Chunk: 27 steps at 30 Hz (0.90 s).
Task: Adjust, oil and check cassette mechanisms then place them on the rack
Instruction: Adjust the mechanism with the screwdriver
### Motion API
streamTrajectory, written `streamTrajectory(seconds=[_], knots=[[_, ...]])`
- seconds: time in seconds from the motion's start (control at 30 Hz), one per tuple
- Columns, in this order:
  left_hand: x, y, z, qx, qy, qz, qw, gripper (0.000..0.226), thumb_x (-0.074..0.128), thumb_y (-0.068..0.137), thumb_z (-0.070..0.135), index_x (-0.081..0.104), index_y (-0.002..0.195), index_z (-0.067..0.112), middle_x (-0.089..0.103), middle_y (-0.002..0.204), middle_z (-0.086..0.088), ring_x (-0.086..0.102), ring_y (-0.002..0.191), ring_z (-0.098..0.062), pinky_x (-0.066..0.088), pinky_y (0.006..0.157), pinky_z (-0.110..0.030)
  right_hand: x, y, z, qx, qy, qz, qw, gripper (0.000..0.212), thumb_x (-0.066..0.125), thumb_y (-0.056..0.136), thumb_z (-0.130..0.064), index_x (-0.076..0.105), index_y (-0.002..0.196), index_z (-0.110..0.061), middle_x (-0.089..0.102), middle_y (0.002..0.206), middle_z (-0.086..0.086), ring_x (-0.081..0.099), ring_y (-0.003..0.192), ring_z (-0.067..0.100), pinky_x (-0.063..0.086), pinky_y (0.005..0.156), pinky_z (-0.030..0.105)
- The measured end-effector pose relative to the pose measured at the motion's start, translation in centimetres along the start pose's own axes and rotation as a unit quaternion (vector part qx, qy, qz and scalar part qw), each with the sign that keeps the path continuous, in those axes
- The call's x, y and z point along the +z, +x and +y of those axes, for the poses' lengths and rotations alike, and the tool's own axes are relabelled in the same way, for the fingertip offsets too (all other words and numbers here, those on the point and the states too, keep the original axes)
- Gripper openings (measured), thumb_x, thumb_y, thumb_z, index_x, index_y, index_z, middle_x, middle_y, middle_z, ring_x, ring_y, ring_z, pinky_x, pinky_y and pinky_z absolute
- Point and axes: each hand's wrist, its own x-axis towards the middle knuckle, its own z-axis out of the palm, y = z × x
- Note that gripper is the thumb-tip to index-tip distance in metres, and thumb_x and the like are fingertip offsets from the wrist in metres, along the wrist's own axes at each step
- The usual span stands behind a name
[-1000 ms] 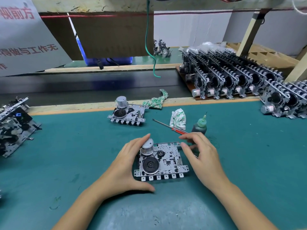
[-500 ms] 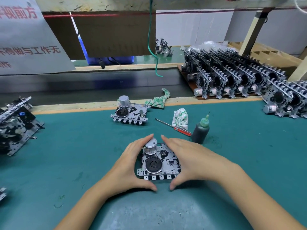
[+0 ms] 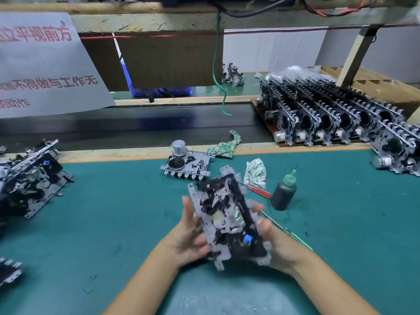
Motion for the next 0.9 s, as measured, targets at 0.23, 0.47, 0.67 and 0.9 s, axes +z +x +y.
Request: streamTrajectory(seconds=[0.23, 0.47, 0.67, 0.9], knots=[[-0.5, 0.4, 0.6, 0.073, -0.143, -0.024, 0.987, 0.101, 0.062, 0.077, 0.066, 0.03, 0.145, 0.0, 0.031, 0.151, -0.019, 0.03, 0.14, -0.031, 0.017, 0.117, -0.049, -1.2, -1.3, 0.7, -0.057, -0.366, 0.419, 0.829, 0.008, 0.079, 0.068, -0.03, 0.074, 0.066, -0.037, 0.068, 0.064, -0.018, 0.059, 0.058, 0.0, 0.044, 0.061, 0.014], [-1.7, 1.5, 0.3, 0.003, -0.164, 0.122, 0.979, 0.088, 0.068, 0.065, 0.061, 0.058, 0.127, -0.002, 0.048, 0.137, -0.028, 0.053, 0.122, -0.037, 0.04, 0.104, -0.049, -1.7, -2.2, 1.7, 0.206, -0.737, 0.425, 0.483, 0.036, 0.09, 0.054, -0.02, 0.061, 0.073, -0.008, 0.056, 0.065, 0.007, 0.058, 0.058, 0.028, 0.04, 0.041, 0.03], [-1.9, 1.6, 0.4, -0.025, -0.173, 0.139, 0.975, 0.089, 0.051, 0.073, 0.068, 0.06, 0.123, -0.005, 0.052, 0.132, -0.03, 0.057, 0.117, -0.039, 0.043, 0.102, -0.047, -2.3, -1.8, 1.2, 0.216, -0.526, 0.43, 0.701, 0.012, 0.035, 0.101, -0.025, 0.032, 0.09, -0.021, 0.057, 0.073, -0.003, 0.048, 0.062, 0.018, 0.038, 0.058, 0.032], [-2.6, 1.9, 0.2, -0.049, -0.181, 0.139, 0.972, 0.087, 0.044, 0.077, 0.072, 0.066, 0.115, -0.002, 0.06, 0.124, -0.024, 0.063, 0.108, -0.034, 0.054, 0.088, -0.042, -3.1, -0.7, -1.7, 0.229, -0.204, 0.233, 0.923, 0.038, 0.038, 0.101, -0.027, 0.047, 0.065, -0.018, 0.03, 0.044, -0.003, 0.019, 0.038, 0.007, 0.018, 0.038, 0.014]])
